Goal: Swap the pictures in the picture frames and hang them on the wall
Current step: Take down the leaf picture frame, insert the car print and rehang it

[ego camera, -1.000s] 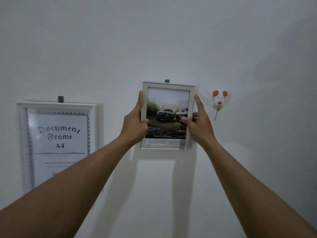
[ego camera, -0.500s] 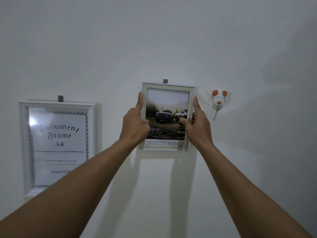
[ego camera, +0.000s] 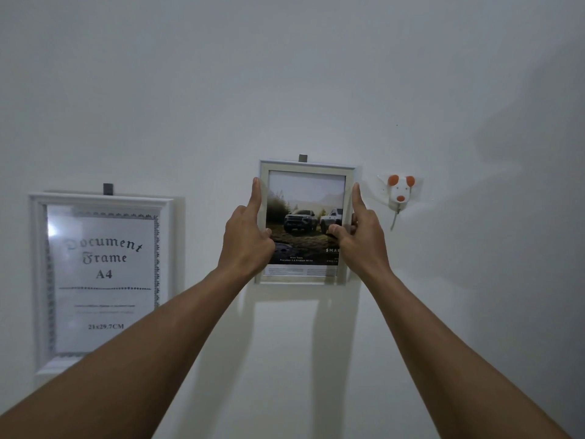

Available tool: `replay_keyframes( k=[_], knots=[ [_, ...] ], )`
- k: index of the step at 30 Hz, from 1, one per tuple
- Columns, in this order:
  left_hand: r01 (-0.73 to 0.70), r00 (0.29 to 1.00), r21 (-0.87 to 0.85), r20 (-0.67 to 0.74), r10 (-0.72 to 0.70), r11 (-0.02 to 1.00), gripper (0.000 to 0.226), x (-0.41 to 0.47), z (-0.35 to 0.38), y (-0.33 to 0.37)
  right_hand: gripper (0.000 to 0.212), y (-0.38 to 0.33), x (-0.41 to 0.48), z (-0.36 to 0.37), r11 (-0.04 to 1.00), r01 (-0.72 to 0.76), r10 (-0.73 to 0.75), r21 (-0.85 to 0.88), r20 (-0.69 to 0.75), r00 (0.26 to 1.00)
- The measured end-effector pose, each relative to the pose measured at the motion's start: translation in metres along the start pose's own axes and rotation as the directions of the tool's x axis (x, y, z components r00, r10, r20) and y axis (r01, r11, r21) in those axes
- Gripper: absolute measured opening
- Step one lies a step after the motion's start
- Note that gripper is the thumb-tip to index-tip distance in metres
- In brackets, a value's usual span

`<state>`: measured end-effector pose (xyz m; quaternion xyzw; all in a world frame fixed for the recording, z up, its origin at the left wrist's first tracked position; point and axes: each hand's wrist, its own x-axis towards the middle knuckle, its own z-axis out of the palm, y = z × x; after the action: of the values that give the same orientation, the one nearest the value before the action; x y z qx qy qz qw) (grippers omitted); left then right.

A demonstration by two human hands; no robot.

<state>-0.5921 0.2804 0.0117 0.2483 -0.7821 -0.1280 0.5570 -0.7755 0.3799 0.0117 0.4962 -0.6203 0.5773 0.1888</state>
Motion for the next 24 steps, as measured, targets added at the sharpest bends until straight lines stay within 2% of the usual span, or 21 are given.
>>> replay_keyframes(
  k=[5, 11, 16, 20, 22, 24],
  knots=[
    [0.014, 1.0, -0.025, -0.004, -0.014, 1.0, 0.101, 0.0002, 0.0006, -0.0042, 0.085, -0.0004, 0.0014, 0.0012, 1.0, 0.019, -0.018, 0.023, -0.014, 1.0],
    [0.011, 1.0, 0.048, -0.008, -0.01, 0.999, 0.099, -0.0001, -0.0034, -0.0033, 0.088, 0.0021, -0.0002, 0.0046, 1.0, 0.013, -0.013, 0.008, -0.001, 1.0],
    [0.016, 0.999, 0.145, -0.036, -0.011, 0.989, 0.095, -0.001, -0.0062, -0.0008, 0.086, 0.0008, -0.0016, 0.0034, 0.999, 0.038, -0.039, -0.026, -0.01, 0.999],
    [-0.005, 0.995, 0.281, -0.093, 0.032, 0.96, 0.091, 0.0012, -0.0081, -0.001, 0.081, 0.0016, -0.0006, 0.0035, 0.973, 0.106, -0.121, -0.206, -0.059, 0.991],
    [-0.027, 0.992, 0.365, -0.106, 0.071, 0.931, 0.09, 0.0024, -0.0085, -0.002, 0.078, 0.0041, -0.0028, 0.0039, 0.967, 0.107, -0.116, -0.231, -0.027, 0.993],
    [-0.035, 0.992, 0.379, -0.101, 0.079, 0.925, 0.091, 0.0028, -0.0085, -0.0026, 0.076, 0.0058, -0.0067, 0.005, 0.976, 0.099, -0.097, -0.192, 0.019, 0.995]
  ],
)
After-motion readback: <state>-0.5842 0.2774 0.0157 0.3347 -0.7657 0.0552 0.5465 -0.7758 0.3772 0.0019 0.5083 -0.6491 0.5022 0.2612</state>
